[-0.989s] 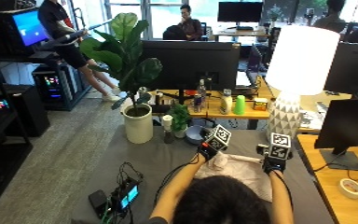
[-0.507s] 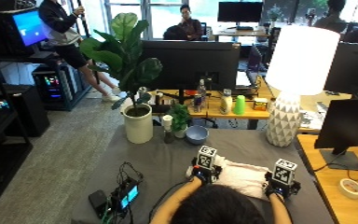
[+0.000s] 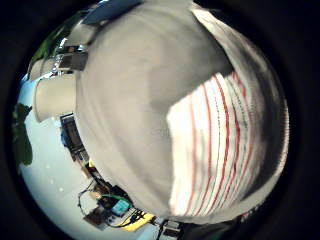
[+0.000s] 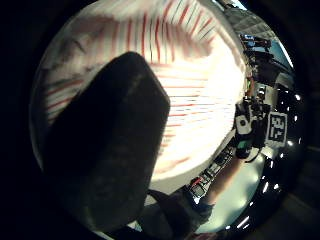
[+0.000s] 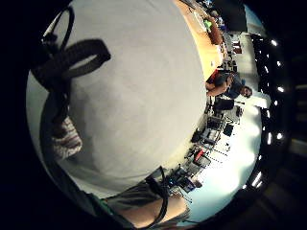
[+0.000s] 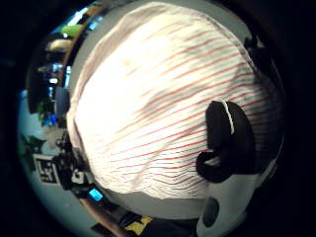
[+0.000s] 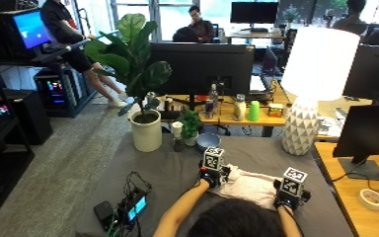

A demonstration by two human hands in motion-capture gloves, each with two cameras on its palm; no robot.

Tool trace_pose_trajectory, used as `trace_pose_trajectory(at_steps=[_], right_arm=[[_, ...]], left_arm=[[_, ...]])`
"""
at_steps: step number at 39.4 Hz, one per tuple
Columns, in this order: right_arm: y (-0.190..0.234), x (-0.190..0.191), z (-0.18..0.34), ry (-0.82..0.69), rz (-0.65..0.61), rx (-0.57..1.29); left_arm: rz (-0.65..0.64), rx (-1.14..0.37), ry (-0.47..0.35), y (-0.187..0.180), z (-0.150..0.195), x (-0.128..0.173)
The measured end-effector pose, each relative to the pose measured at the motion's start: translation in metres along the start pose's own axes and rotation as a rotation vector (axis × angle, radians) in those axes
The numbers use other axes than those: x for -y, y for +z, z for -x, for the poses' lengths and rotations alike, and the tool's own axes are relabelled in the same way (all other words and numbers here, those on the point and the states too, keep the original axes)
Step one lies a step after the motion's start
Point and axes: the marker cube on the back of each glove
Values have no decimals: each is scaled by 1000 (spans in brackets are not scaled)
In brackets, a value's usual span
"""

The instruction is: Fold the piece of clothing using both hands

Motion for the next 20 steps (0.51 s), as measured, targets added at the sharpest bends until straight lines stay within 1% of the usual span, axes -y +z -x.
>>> trace_pose_trajectory(at_steps=[3,8,10,12,13,14,16,18,20], right_arm=[[0,7,4,-8,9,24],[-8,18,11,-44,55,82],[-22,13,11,-55,128,126],[-44,3,12,-74,257,200],[-55,0,14,-83,292,245],[-66,1,18,-91,283,289],[-86,7,28,-102,201,366],[-109,3,43,-131,145,431],[-138,-13,65,-169,154,488]], left_arm=[[-56,-1,5,-18,9,-3],[-199,0,-7,-58,31,-15],[-230,-10,11,-68,38,-23],[-238,-26,30,-79,47,-33],[-237,-30,28,-83,52,-39],[-239,-31,20,-87,57,-43],[-261,-25,-4,-94,67,-49],[-301,-21,-34,-101,76,-52],[-350,-25,-68,-108,86,-56]])
